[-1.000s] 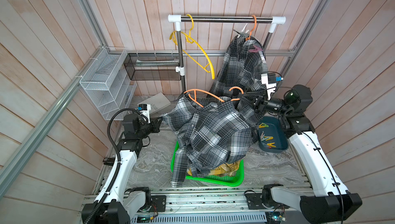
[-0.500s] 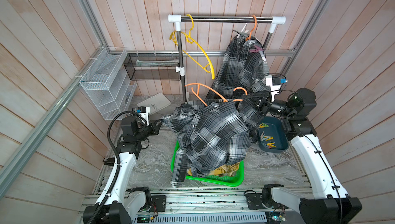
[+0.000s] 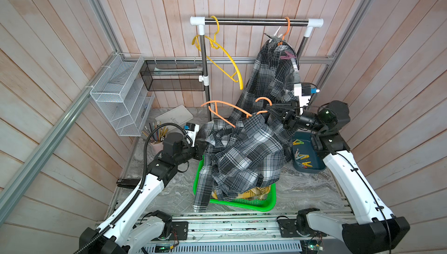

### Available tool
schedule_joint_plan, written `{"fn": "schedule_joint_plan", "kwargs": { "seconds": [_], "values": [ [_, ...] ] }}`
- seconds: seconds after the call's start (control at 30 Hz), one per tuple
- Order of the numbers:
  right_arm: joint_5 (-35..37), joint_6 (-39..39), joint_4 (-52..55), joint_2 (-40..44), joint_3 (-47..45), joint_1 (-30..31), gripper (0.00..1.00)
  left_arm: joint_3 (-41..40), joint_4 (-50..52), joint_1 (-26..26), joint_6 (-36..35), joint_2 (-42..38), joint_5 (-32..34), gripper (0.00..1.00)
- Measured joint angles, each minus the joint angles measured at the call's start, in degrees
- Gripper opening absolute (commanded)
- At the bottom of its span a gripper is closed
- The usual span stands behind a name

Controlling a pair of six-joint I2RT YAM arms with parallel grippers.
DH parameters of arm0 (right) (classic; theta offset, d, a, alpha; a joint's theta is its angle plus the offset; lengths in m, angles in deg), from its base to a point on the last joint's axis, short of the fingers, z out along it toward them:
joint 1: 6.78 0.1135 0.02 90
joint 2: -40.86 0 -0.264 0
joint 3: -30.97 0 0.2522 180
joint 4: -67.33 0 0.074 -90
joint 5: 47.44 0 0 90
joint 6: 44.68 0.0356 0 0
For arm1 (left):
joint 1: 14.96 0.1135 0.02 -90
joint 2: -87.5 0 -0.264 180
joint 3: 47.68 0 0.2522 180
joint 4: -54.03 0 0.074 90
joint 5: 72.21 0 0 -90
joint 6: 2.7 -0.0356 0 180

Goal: Remove the clothespins securing long-sleeve shirts to the hanger
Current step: Remove the long-sleeve shirt from the hanger.

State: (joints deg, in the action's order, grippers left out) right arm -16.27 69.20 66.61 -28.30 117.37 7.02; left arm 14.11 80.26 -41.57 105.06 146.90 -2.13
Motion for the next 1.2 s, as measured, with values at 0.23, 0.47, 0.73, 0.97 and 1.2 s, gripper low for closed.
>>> {"fn": "schedule_joint_plan", "kwargs": {
  "seconds": [0.23,0.47,0.73,0.97,1.2],
  "values": [
    [6.08,-4.09,2.93,-2.86,-1.6,5.29,0.0,2.14,1.92,-5.99,-0.04,2.1,5.42,0.74],
    [10.51,-6.1,4.26,-3.26,-3.45,8.35,0.0,5.86,1.36,-5.97,1.86,-5.25,7.45,0.78],
    [16.22,-8.07,4.28,-4.17,-3.67,13.81,0.0,8.13,-9.05,-5.97,11.98,-4.98,8.28,0.79],
    [21.81,-8.72,1.31,-4.0,-6.47,17.33,0.0,8.09,-12.94,-5.97,22.95,0.57,8.59,0.79],
    [22.95,-8.44,-3.45,-2.71,-10.19,18.43,0.0,7.67,-13.22,-5.97,28.28,1.29,12.41,0.79]
  ]
}}
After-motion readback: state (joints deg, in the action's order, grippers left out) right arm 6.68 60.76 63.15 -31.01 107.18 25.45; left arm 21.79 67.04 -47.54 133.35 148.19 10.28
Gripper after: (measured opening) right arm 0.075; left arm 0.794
